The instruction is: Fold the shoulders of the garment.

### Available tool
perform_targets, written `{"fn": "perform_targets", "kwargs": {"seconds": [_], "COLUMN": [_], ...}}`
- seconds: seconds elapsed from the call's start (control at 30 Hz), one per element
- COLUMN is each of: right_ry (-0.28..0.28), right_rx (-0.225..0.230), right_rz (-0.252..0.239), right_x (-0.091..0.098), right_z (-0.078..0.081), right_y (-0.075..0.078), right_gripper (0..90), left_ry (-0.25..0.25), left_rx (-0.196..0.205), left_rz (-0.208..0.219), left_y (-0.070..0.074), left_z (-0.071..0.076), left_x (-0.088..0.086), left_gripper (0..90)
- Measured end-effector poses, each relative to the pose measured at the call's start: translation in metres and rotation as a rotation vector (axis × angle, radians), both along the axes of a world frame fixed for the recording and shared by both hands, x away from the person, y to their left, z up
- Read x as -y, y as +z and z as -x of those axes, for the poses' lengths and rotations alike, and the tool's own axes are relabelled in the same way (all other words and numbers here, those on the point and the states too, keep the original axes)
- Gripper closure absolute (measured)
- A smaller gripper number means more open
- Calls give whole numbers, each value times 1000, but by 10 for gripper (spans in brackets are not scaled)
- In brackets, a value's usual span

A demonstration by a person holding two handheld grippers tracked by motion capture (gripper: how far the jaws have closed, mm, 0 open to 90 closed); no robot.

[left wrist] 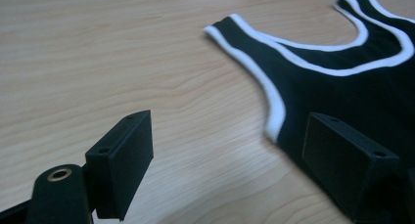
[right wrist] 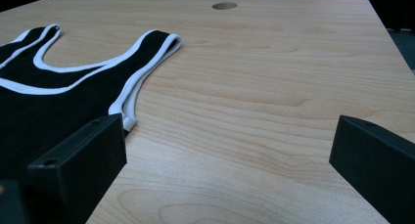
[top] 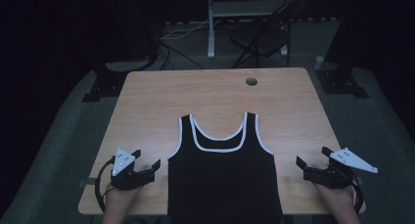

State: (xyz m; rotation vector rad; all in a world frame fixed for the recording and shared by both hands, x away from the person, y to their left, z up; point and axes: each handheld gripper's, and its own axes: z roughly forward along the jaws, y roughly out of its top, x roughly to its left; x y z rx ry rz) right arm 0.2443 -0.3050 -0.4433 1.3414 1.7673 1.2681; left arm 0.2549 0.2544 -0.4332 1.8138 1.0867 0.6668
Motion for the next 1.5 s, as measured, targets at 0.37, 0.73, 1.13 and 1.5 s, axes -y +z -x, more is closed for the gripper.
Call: {"fn": "perform_targets", "kwargs": {"seconds": [0.37,0.73,1.13,1.5], "right_ry": [-4,2,4,1], "right_rx": [-2,-2,-6,-5], "right_rz": [5,-4,-18,-28], "right_x": [-1,0,2,2], "right_z": [0,0,-1,-1], "right_y": [0,0,0,0], "right_gripper": [3,3,3,3], "left_ry": [-93,-191,-305,-463], "left_rx": [3,-22,-35,-50], "left_rz": [-62,-48,-92,-92], "left_y": [1,4,10,16], "left_z": [-4,-23,-44,-54], "left_x": [24,36,50,63], "left_gripper": [189,190,189,190]}}
